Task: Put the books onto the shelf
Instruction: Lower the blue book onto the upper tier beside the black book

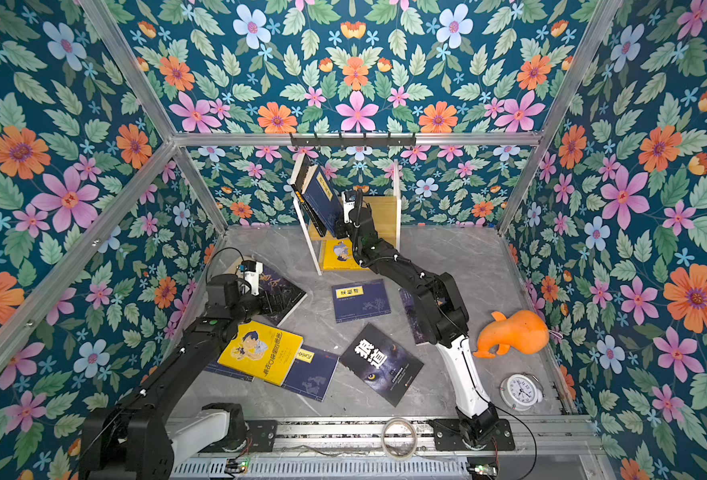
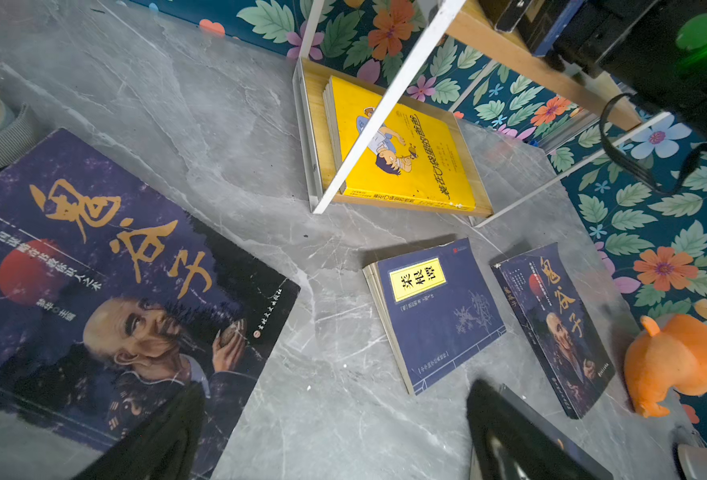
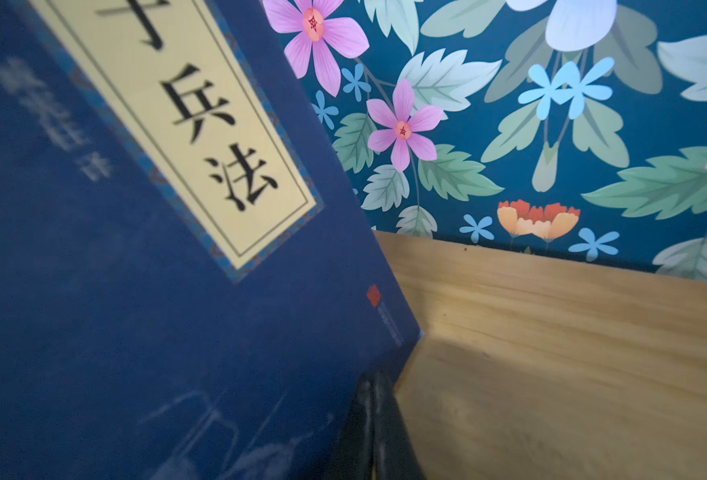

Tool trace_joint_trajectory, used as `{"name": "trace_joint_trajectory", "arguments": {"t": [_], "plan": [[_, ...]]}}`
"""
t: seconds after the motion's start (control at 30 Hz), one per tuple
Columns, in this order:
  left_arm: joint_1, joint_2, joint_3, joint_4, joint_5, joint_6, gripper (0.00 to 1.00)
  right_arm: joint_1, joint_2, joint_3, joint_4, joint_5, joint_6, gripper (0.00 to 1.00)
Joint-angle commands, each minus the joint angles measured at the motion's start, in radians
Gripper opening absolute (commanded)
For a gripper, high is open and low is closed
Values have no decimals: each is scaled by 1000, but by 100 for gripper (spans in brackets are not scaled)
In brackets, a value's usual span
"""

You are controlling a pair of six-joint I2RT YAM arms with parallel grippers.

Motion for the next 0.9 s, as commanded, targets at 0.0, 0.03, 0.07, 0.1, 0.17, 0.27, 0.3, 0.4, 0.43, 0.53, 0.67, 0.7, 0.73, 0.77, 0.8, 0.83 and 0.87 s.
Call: {"name": "trace_joint_trajectory", "arguments": {"t": [0.0,0.03,0.07,0.1,0.17,0.27,0.3,0.4,0.43,0.53,0.67,0.7,0.73,0.77,0.8,0.83,0.87], "plan": [[0,-2,1,25,15,-6,100,4,9,8,-93,-19,17,0],[0,-1,3,23,15,-8,100,5,6,6,-91,-16,16,0],[2,-3,4,21,15,-10,100,6,6,0,-85,-14,18,0],[2,-3,1,24,15,-10,100,7,9,-2,-81,-14,20,0],[3,-3,-6,30,20,-9,100,11,17,8,-89,-18,20,0],[5,0,-2,27,20,-14,100,16,20,16,-95,-16,20,0],[6,1,-1,26,20,-15,100,17,22,15,-92,-14,21,0],[7,1,-10,35,24,-15,100,22,34,38,-108,-14,23,0],[7,1,-9,35,25,-16,100,23,36,48,-119,-13,20,0],[8,1,-2,28,21,-19,100,25,34,46,-116,1,17,0],[8,-1,-11,38,25,-21,100,24,36,56,-129,6,27,0],[8,0,-8,36,26,-24,100,27,36,58,-131,8,27,0],[10,1,-6,33,26,-25,100,28,34,58,-129,14,27,0],[11,1,-6,34,24,-26,100,29,35,58,-126,18,26,0],[11,2,-9,37,23,-24,100,28,37,58,-125,21,26,0],[11,1,-15,42,23,-20,100,31,40,63,-127,24,26,0],[11,0,-20,46,21,-19,100,34,45,73,-136,26,24,0]]}}
